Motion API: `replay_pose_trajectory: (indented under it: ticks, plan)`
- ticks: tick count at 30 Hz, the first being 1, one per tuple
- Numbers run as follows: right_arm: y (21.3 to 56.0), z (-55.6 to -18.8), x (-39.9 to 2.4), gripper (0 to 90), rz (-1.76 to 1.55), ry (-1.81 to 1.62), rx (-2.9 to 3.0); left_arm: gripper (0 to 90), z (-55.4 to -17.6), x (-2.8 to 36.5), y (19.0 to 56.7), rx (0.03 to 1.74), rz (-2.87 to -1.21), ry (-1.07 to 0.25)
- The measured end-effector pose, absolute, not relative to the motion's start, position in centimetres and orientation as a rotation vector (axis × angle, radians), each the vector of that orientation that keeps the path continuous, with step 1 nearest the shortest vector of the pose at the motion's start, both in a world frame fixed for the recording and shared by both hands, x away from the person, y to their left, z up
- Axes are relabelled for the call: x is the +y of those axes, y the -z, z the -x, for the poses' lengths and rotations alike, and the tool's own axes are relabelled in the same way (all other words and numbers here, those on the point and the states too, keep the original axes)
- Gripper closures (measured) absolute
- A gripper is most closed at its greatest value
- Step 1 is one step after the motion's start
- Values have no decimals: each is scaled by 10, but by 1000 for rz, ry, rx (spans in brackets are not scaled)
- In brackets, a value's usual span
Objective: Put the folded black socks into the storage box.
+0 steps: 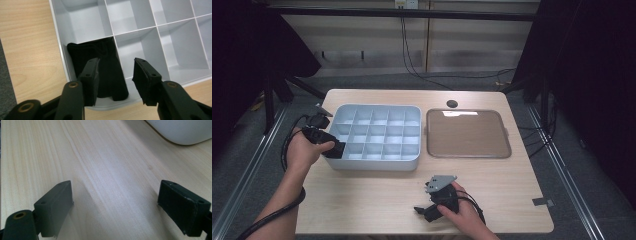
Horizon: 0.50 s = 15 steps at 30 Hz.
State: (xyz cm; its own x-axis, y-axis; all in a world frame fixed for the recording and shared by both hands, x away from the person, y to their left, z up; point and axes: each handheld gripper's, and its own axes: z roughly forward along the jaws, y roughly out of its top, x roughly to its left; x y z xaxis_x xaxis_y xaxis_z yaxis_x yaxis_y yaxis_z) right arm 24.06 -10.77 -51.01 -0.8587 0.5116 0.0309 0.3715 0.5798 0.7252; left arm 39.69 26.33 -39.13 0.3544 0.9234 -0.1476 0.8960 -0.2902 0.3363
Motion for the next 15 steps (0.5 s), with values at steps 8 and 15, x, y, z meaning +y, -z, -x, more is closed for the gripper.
replay_pose_trajectory:
  ticks: [8, 15]
  plan:
    - [510, -241, -108, 120, -742, -1142, 2627, 416, -394, 259, 383, 1590, -2244, -83]
    - [510, -241, -108, 120, -740, -1142, 2625, 289, -391, 258, 379, 1574, -2236, -74]
